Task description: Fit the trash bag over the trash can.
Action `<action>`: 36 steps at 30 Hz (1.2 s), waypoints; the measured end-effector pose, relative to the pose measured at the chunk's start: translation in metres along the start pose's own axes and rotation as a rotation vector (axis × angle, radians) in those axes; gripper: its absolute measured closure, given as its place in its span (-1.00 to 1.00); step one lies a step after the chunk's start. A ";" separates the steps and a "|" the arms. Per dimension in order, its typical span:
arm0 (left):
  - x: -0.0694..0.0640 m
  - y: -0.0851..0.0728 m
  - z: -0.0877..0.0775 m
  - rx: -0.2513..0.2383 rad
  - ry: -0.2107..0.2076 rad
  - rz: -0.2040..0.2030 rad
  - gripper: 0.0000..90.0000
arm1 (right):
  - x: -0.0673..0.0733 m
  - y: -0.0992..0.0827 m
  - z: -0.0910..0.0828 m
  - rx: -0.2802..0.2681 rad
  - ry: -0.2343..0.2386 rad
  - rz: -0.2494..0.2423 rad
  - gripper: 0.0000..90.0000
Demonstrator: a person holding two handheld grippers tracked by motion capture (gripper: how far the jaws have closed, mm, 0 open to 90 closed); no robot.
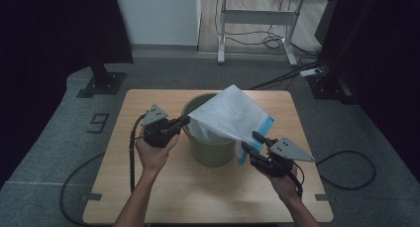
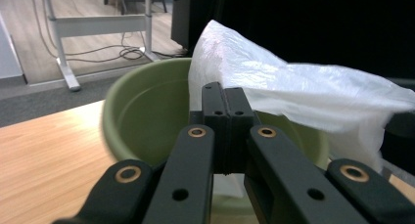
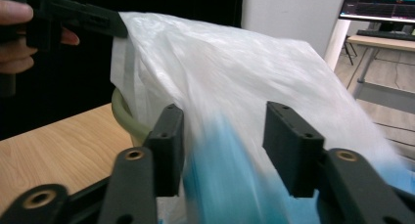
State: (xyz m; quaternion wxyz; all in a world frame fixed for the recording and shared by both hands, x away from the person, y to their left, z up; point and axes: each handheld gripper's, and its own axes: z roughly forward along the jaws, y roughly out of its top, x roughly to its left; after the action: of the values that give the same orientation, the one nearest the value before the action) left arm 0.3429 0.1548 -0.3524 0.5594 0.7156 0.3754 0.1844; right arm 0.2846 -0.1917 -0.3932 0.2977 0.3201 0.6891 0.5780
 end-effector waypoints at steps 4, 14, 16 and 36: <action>0.011 -0.003 -0.008 -0.009 0.020 -0.016 0.99 | -0.001 -0.011 -0.007 0.013 0.000 0.006 -0.10; 0.037 -0.013 -0.027 -0.021 0.052 -0.077 0.99 | -0.019 -0.028 -0.013 0.045 -0.039 0.003 -0.16; 0.042 -0.014 -0.027 -0.020 0.056 -0.090 0.99 | -0.026 -0.030 -0.012 0.054 -0.064 0.009 -0.17; 0.050 -0.018 -0.006 0.017 0.031 -0.103 0.99 | -0.074 -0.014 0.026 0.046 -0.134 0.051 0.80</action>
State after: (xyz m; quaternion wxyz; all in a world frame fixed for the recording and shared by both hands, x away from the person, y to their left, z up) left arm 0.3655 0.1970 -0.3750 0.5561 0.6972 0.4220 0.1629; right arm 0.3493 -0.2358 -0.4079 0.3209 0.3824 0.6722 0.5468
